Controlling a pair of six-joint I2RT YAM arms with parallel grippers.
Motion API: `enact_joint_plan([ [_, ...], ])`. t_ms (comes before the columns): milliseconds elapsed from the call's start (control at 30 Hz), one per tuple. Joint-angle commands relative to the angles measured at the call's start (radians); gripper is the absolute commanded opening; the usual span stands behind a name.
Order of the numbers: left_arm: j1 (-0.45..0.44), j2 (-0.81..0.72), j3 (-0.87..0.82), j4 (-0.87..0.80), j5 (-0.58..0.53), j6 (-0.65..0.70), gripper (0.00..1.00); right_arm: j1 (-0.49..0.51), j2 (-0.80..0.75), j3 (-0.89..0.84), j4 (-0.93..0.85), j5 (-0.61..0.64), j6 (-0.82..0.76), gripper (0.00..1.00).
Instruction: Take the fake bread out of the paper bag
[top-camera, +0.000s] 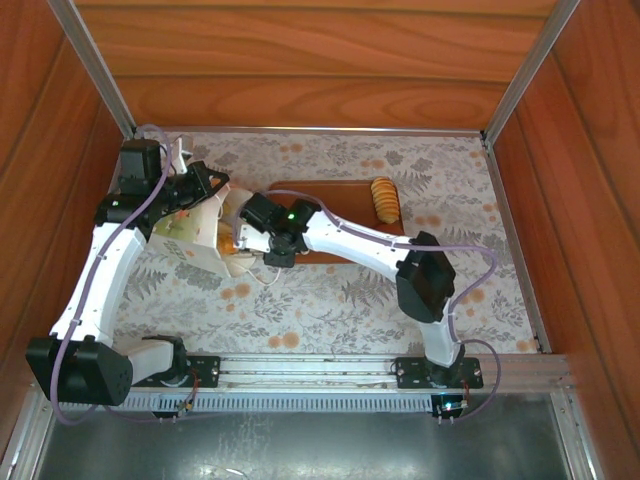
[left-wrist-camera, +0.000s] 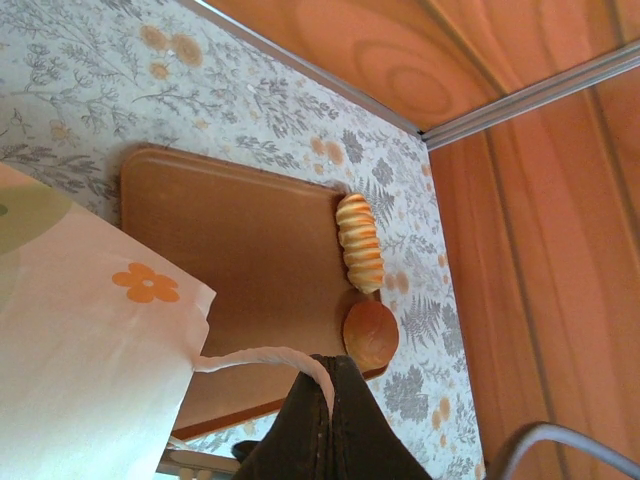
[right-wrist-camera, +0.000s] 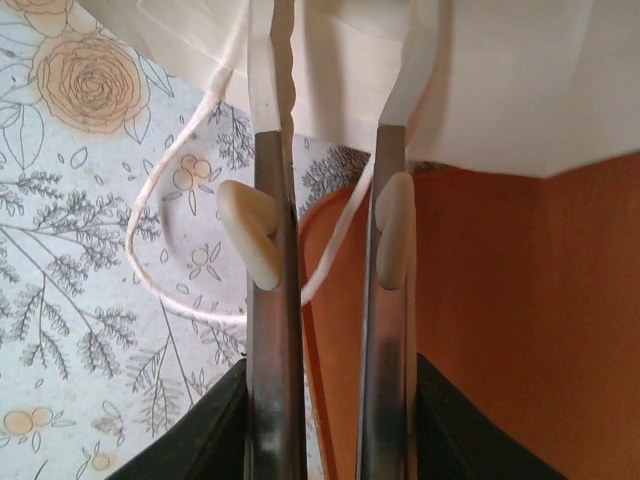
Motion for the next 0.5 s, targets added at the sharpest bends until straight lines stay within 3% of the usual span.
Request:
enact_joint_plan([
  [0, -0.001, -0.015, 0.0, 0.019, 0.008, 0.008, 0.0, 0.008, -0.09, -0.032, 0.011, 0.065, 0.067, 0.37],
  [267, -0.002, -0.014, -0.002, 0.02, 0.009, 0.006, 0.0, 0.008, -0.099, -0.071, -0.041, 0.093, 0.138, 0.38],
  [467, -0.002, -0.016, -0.004, 0.02, 0.013, 0.003, 0.0, 0.01, -0.042, -0.014, -0.083, 0.053, 0.122, 0.45],
])
